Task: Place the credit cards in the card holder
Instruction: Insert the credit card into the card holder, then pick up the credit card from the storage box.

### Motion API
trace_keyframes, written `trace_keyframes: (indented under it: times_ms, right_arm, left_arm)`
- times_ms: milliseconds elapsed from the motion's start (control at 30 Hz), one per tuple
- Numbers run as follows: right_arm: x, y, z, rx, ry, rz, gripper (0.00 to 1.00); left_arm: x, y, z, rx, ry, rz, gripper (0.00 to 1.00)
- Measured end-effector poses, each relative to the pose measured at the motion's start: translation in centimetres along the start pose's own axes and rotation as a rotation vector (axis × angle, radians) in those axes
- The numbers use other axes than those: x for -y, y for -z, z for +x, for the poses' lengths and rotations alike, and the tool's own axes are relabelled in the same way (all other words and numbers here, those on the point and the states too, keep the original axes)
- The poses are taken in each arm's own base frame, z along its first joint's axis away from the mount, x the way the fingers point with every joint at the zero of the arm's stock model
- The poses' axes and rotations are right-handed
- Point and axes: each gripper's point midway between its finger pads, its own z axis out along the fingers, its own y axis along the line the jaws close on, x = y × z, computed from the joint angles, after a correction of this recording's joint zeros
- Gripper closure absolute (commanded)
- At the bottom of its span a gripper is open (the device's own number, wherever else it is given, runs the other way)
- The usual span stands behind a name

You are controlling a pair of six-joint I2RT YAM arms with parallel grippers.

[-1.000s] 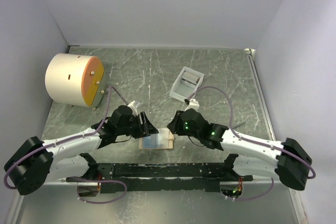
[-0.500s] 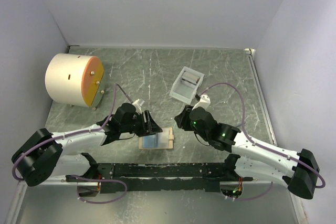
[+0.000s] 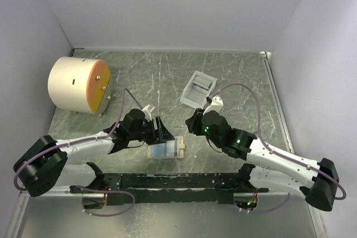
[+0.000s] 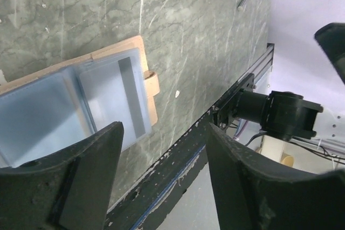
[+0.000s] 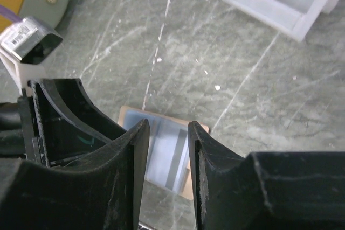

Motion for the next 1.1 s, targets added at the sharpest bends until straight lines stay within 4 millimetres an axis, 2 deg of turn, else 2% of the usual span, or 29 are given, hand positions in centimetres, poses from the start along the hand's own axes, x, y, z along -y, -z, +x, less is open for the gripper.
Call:
trace_keyframes:
  times_ms: [67, 133, 300, 367, 433, 567, 733, 867, 967, 1100]
  right_arm:
    - [-0.4, 0.0, -1.1, 0.024, 0.031, -0.001, 0.61]
    - [-0.9, -0.2, -2.2, 0.042, 0.077, 0.005, 0.60]
    - [-2.2, -2.5, -5.2, 0.029, 0.197, 0.037, 0.59]
    - [-2.1, -3.6, -6.5, 0.031, 0.232, 0.052, 0.58]
    - [-0.9, -4.9, -7.7, 0.029, 0.265, 0.079, 0.58]
    - [2.9, -8.2, -9.8, -0.013, 0.348, 0.178, 0.54]
    - [5.5, -12.7, -11.8, -0.070, 0.514, 0.250, 0.48]
    - [7.3, -15.8, -12.2, -0.128, 0.638, 0.280, 0.47]
    - [9.0, -17.7, -12.3, -0.177, 0.727, 0.307, 0.51]
    - [11.1, -18.6, -11.4, -0.250, 0.852, 0.327, 0.52]
  left_arm:
    - [0.3, 0.3, -0.2, 0.010, -0.007, 0.006, 0.16]
    - [0.6, 0.9, -0.5, 0.031, -0.020, 0.008, 0.11]
    - [1.1, 3.0, -1.7, 0.117, -0.064, -0.015, 0.08]
    - [1.1, 4.1, -2.3, 0.159, -0.082, -0.038, 0.09]
    - [1.0, 5.3, -2.9, 0.196, -0.101, -0.070, 0.10]
    - [0.7, 7.4, -3.6, 0.250, -0.140, -0.129, 0.10]
    - [0.5, 10.1, -4.4, 0.300, -0.194, -0.200, 0.08]
    - [0.7, 11.8, -5.0, 0.340, -0.229, -0.224, 0.09]
    - [0.3, 12.3, -4.8, 0.338, -0.238, -0.245, 0.10]
    - [-0.1, 12.8, -4.6, 0.339, -0.237, -0.262, 0.09]
